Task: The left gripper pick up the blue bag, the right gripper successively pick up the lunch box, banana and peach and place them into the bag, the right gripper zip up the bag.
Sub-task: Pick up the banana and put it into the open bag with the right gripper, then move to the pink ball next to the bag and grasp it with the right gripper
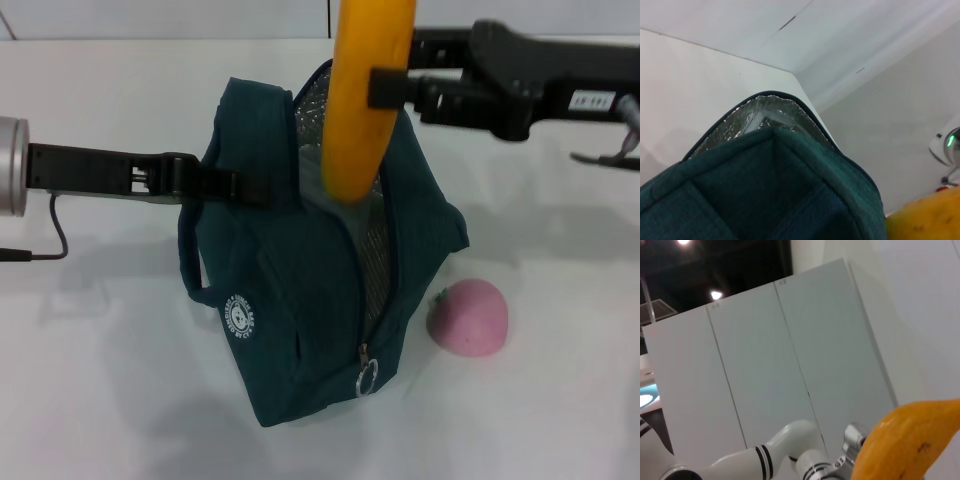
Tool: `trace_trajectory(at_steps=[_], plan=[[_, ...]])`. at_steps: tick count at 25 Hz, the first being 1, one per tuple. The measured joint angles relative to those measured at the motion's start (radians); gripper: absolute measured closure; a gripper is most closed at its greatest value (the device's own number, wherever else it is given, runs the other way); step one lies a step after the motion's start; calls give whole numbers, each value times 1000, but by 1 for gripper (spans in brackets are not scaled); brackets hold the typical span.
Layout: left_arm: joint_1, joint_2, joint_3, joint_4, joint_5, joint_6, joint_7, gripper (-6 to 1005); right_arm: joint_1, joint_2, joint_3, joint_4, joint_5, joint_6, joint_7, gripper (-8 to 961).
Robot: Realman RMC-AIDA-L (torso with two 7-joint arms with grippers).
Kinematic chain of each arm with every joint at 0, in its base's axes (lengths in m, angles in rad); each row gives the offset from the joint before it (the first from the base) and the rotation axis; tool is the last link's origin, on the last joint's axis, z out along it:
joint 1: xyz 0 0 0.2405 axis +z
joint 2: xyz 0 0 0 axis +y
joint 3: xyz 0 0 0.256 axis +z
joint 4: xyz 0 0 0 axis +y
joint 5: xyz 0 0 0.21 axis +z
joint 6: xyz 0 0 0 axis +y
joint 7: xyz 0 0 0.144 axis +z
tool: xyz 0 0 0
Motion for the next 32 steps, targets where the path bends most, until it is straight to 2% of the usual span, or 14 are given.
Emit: trace_trajectory(at_steps=[11, 22, 28, 32], plan=[[-5, 0, -1, 0, -2, -9, 0, 960, -1, -9, -73, 32, -9, 40, -12, 461], [-2, -1, -2, 0, -3, -12, 1, 960, -7, -9, -80, 33, -8, 91, 2, 452], [2, -2, -2, 0, -3, -13, 1, 960, -24, -13, -45, -19, 0, 90, 19, 193], [6, -2, -2, 0, -3, -13, 5, 960, -63, -41, -35, -164, -57, 103, 95, 92]])
